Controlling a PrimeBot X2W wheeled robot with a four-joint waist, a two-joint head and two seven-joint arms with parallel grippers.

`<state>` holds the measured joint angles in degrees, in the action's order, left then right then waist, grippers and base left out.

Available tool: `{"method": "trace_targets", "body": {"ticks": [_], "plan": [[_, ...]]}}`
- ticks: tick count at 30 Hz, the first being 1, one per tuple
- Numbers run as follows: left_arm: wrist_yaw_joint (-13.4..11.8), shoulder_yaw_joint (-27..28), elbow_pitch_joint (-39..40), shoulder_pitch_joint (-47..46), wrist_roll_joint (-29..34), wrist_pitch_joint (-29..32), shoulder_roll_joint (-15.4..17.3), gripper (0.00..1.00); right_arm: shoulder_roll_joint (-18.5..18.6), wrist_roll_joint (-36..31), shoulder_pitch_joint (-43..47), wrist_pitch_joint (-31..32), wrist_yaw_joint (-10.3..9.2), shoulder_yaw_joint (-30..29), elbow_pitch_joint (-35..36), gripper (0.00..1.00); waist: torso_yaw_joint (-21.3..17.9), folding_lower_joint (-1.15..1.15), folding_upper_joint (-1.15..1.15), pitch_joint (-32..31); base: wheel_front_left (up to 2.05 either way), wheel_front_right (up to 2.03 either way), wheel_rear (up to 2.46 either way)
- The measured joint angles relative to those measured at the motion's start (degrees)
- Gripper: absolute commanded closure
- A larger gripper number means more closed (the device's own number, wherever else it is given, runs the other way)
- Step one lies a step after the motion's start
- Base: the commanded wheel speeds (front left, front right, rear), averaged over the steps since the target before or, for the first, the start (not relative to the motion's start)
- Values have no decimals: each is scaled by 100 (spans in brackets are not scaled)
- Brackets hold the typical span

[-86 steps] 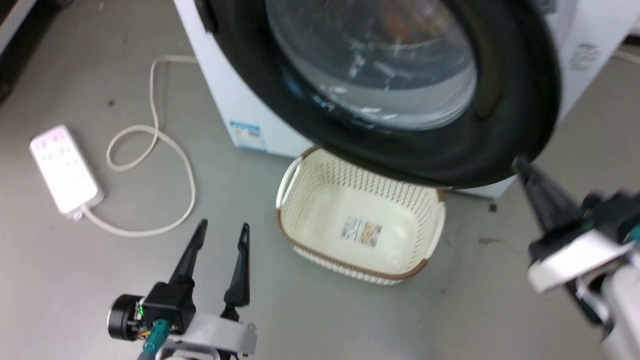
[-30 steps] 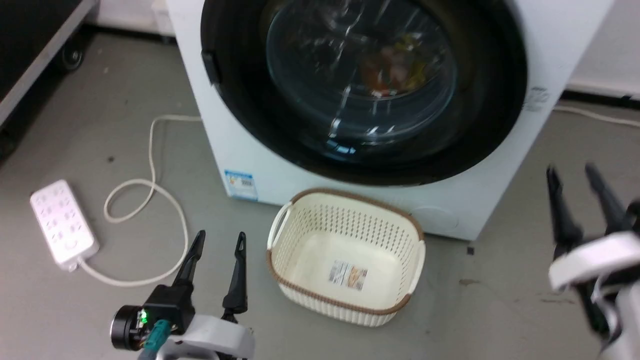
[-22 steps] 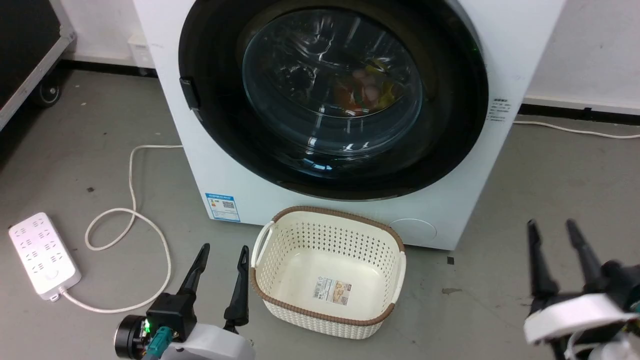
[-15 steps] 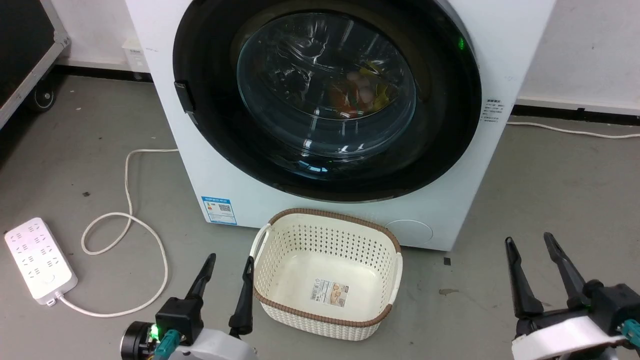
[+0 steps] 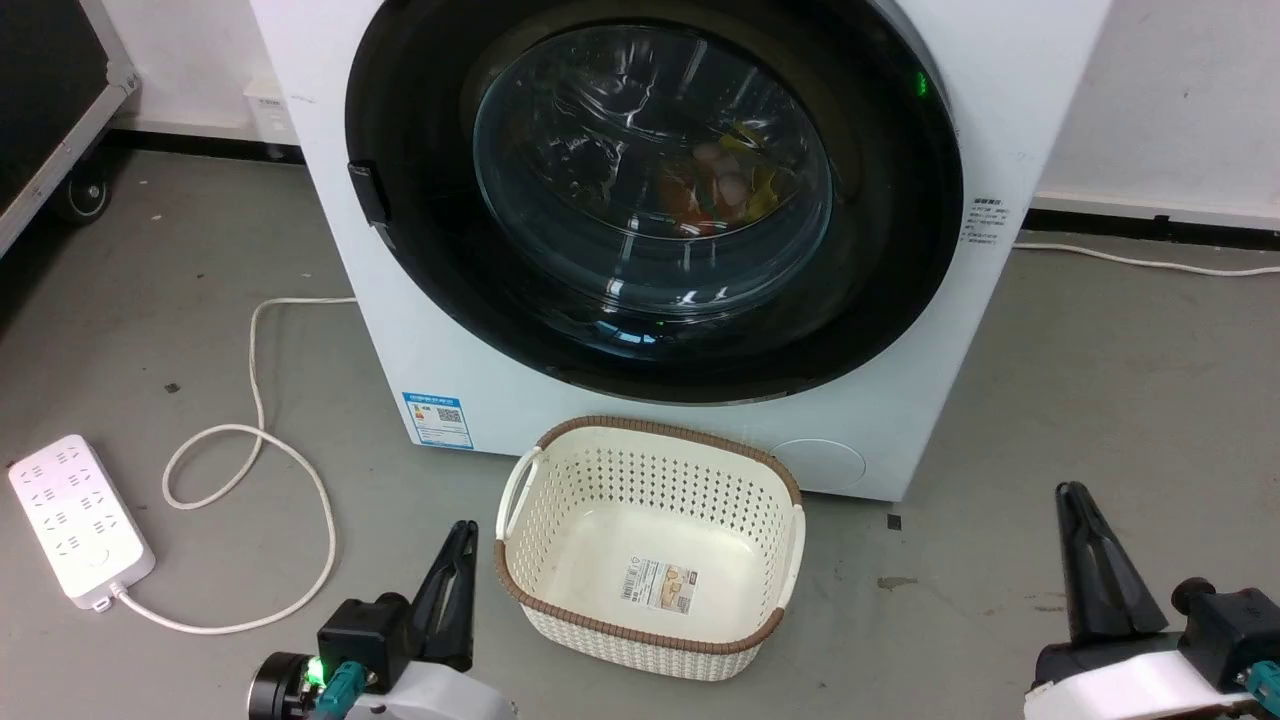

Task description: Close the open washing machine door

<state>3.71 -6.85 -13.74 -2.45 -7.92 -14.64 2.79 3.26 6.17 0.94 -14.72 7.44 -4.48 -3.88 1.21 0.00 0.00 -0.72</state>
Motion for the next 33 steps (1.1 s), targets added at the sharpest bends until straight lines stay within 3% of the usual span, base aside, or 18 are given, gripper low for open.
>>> {"method": "trace_targets", "body": {"ticks": [33], "plan": [[-57, 166, 324, 9, 171, 360, 0, 100, 0, -118, -3, 358, 0, 108, 63, 100, -32, 0, 0, 19, 0, 0, 0]]}}
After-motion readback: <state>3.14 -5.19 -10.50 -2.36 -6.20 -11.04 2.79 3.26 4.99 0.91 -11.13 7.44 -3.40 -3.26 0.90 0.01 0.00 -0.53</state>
